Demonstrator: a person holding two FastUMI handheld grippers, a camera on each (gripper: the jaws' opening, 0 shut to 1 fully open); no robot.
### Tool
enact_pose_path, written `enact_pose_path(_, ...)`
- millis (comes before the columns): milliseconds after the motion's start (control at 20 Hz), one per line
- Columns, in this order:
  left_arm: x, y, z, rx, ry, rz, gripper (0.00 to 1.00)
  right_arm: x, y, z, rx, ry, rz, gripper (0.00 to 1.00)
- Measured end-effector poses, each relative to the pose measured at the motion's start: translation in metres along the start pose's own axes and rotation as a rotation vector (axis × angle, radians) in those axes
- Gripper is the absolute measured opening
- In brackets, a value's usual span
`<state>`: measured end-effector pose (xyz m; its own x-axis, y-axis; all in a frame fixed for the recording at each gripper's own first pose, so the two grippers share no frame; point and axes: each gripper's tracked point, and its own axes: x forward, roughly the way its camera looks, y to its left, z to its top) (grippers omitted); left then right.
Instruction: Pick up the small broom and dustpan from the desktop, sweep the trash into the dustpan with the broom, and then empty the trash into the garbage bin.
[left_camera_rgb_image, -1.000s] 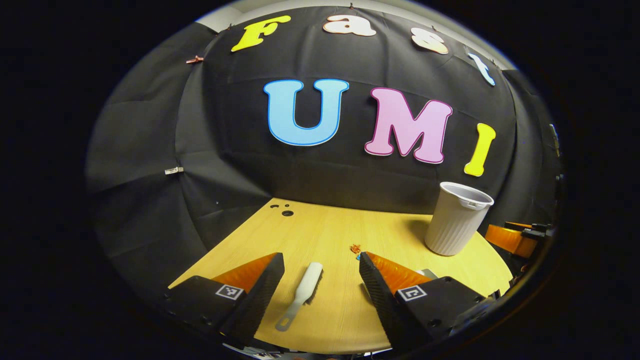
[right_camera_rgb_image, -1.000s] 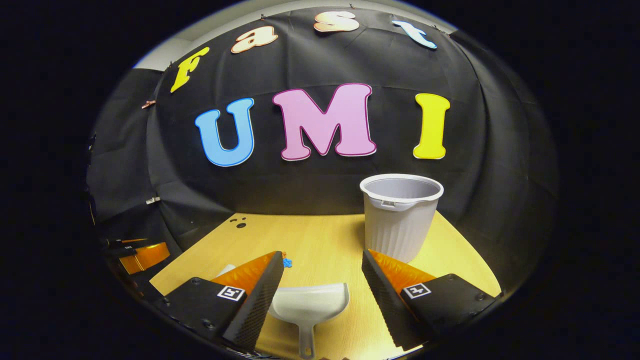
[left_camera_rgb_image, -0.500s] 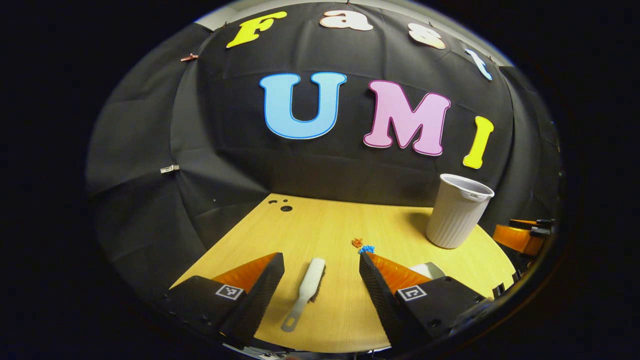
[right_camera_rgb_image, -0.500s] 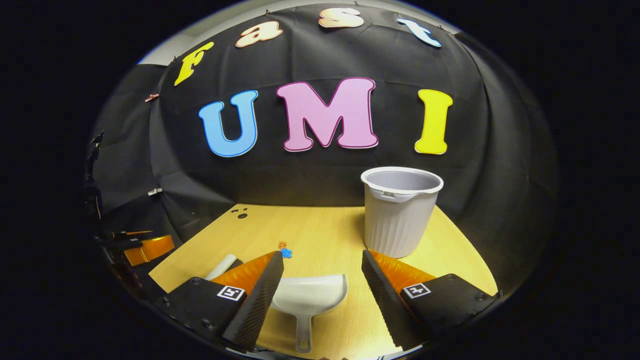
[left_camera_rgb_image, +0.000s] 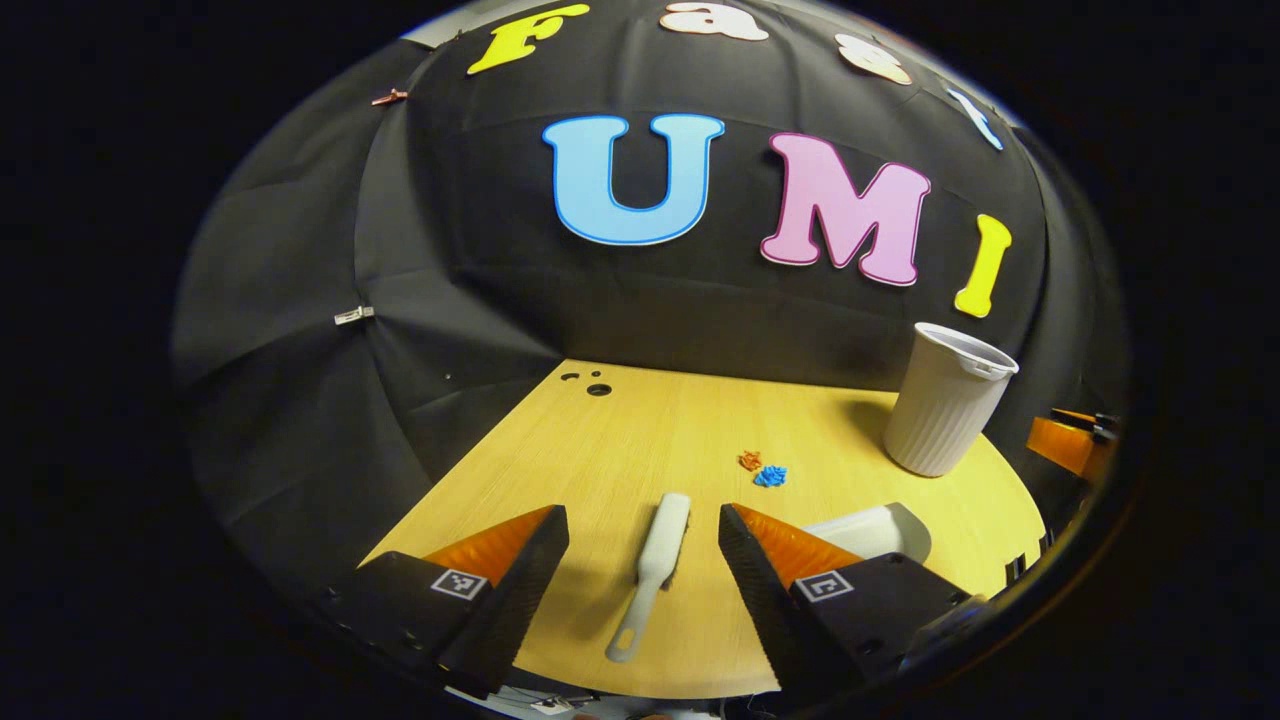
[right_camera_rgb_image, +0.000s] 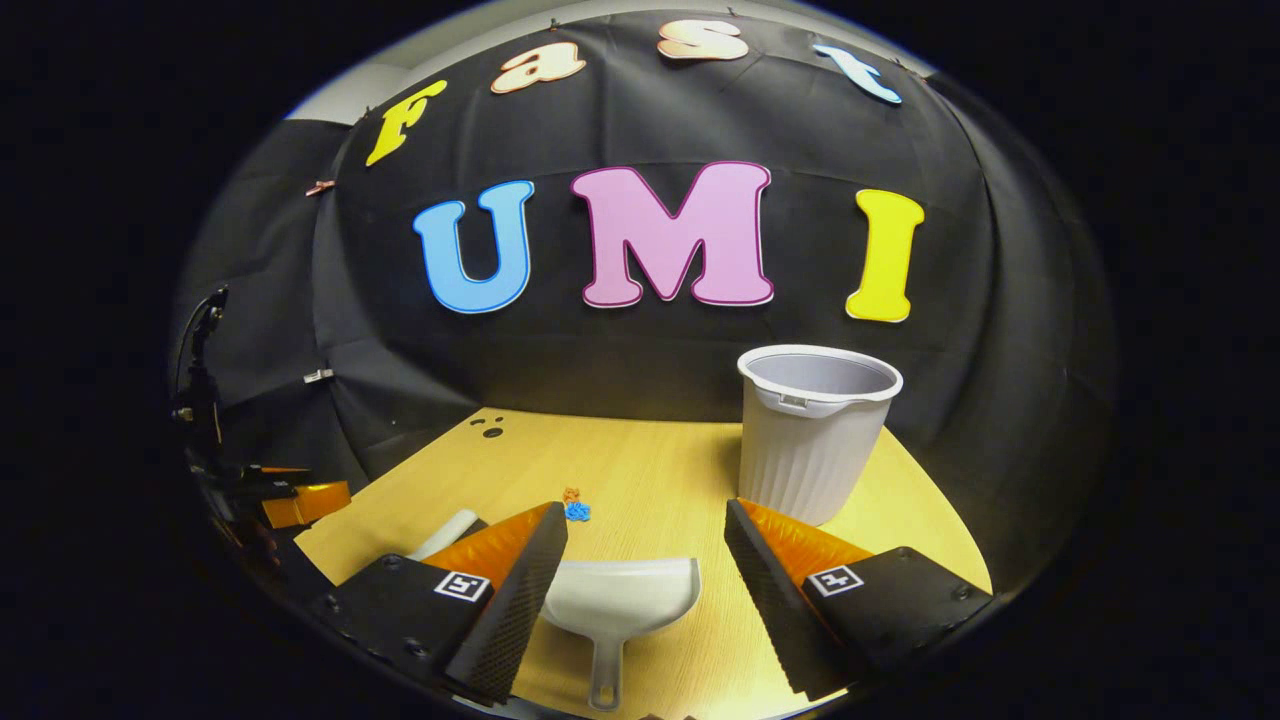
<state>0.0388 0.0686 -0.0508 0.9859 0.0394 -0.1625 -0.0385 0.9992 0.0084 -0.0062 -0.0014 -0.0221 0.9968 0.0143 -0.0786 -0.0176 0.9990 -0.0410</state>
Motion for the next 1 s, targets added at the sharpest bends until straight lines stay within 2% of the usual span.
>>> enact_pose_path(200, 0.023, 0.007, -0.019, -0.021, 0.097, -0.035, 0.96, 0.001, 0.000, -0.009, -0.026, 0.022, 0.020, 0.99)
enact_pose_path(500, 0.053, -0.001, -0.058, -0.034, 0.248, -0.072, 0.96, 0.011, -0.013, -0.020, 0.006, 0.066, 0.017, 0.99)
enact_pose_path(700, 0.072, -0.015, -0.102, -0.034, 0.408, -0.120, 0.96, 0.021, -0.018, -0.034, 0.014, 0.114, 0.032, 0.99)
enact_pose_path(1000, 0.103, -0.012, -0.158, -0.039, 0.626, -0.085, 0.96, 0.038, -0.021, -0.056, 0.008, 0.190, 0.077, 0.99)
